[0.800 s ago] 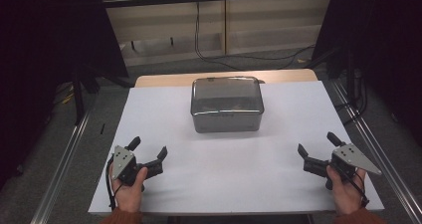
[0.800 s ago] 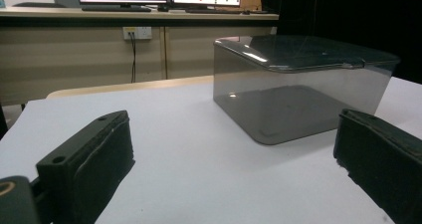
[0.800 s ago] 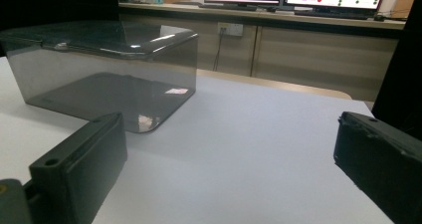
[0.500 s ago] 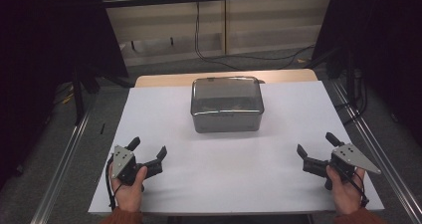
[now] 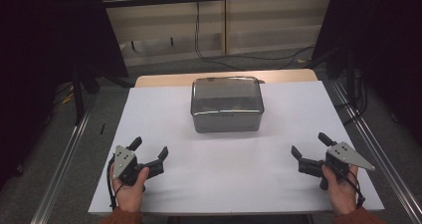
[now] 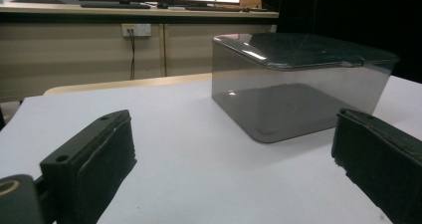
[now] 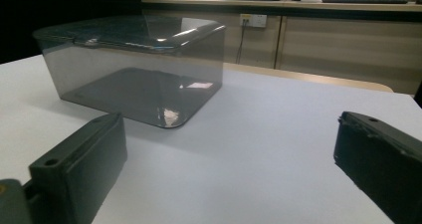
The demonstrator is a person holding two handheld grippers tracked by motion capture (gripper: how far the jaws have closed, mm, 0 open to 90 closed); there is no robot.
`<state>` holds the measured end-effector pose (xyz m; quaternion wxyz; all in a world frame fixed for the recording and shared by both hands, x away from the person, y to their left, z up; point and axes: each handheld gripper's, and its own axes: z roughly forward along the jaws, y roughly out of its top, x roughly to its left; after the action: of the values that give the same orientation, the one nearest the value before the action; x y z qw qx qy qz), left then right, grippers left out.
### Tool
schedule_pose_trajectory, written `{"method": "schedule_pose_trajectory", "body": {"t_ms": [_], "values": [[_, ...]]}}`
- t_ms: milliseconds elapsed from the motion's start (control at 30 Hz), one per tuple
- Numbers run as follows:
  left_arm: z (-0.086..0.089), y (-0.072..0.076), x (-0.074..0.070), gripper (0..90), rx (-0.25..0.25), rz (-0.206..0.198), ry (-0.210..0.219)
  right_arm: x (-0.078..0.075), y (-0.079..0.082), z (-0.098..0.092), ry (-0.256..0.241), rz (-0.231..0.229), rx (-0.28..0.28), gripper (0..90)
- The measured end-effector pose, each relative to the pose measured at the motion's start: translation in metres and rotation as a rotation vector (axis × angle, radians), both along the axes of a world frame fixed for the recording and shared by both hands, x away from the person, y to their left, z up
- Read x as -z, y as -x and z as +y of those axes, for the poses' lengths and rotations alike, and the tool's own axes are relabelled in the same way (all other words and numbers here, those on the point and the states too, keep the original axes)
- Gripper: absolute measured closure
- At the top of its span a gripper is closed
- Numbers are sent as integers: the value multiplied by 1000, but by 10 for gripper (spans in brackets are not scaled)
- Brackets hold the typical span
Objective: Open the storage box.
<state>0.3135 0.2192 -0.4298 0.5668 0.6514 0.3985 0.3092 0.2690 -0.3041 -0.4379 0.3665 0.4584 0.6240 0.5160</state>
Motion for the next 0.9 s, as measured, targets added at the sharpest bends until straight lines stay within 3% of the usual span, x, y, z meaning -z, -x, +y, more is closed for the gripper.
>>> {"method": "schedule_pose_trajectory", "body": {"t_ms": [200,367,567,900], "values": [[-2,2,-1,31,22,-5,7,2,-2,9,10,19,-26,0],[-3,1,-1,32,17,-6,6,0,-7,16,-2,-6,-58,0],[-2,1,-1,31,19,8,20,-1,-14,25,-35,-3,-80,0],[-2,0,-1,31,6,12,27,-3,-25,41,-40,-14,-99,0]]}}
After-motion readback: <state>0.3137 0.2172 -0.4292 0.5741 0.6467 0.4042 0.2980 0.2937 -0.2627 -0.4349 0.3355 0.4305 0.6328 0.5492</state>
